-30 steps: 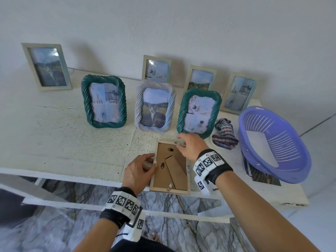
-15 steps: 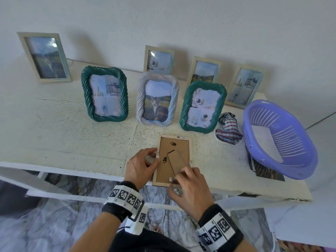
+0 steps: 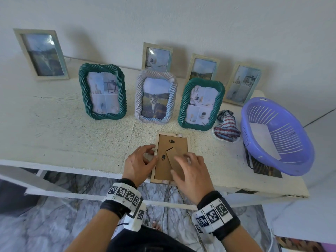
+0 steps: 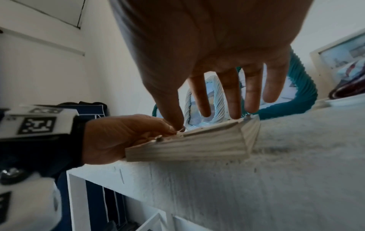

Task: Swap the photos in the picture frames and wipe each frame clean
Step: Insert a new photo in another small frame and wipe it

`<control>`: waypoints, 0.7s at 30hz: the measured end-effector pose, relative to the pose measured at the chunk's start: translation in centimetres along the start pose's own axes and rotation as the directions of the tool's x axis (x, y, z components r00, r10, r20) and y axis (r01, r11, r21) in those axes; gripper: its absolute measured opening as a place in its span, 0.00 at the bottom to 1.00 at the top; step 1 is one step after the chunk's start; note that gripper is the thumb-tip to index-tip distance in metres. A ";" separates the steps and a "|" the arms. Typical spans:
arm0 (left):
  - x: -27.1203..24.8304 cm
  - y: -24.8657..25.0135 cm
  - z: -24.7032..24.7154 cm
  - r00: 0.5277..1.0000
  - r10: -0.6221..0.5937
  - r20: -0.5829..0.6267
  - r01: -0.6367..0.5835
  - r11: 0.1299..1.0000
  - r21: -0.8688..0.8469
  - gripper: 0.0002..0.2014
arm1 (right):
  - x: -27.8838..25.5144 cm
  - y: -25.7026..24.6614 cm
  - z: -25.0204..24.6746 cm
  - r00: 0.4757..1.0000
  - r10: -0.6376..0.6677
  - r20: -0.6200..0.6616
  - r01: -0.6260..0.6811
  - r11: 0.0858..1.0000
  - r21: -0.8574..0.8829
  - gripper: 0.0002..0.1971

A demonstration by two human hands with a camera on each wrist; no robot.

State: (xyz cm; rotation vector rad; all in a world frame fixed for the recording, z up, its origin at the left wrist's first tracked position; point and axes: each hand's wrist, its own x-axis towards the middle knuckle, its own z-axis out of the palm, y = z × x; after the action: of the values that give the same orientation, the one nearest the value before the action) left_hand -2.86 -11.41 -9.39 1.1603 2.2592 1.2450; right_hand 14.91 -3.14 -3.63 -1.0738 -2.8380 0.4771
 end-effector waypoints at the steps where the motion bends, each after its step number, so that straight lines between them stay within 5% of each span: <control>1: 0.0 0.0 0.0 1.000 0.008 0.002 -0.008 1.000 -0.006 0.16 | 0.5 -0.2 -0.2 1.000 0.020 0.017 -0.019 0.998 -0.055 0.23; 4: -0.1 0.0 0.0 1.000 0.025 0.003 -0.025 0.999 -0.020 0.15 | 1.4 -1.0 -0.3 0.997 0.057 0.054 -0.047 0.984 -0.173 0.21; 13: -0.1 -0.1 0.0 0.999 0.030 -0.017 -0.031 0.999 -0.023 0.15 | 1.5 -0.9 -1.7 0.984 0.108 -0.141 -0.136 0.969 -0.208 0.12; 21: 0.0 0.0 -0.1 1.000 0.003 -0.002 -0.003 0.999 -0.036 0.15 | -1.2 6.8 -2.8 0.931 0.345 -0.119 -0.346 0.938 0.010 0.18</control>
State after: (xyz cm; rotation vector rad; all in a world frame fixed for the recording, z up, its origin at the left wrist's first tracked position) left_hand -2.88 -11.45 -9.35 1.1499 2.2279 1.2830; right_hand 20.62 1.61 -3.07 -1.5592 -2.5565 0.4010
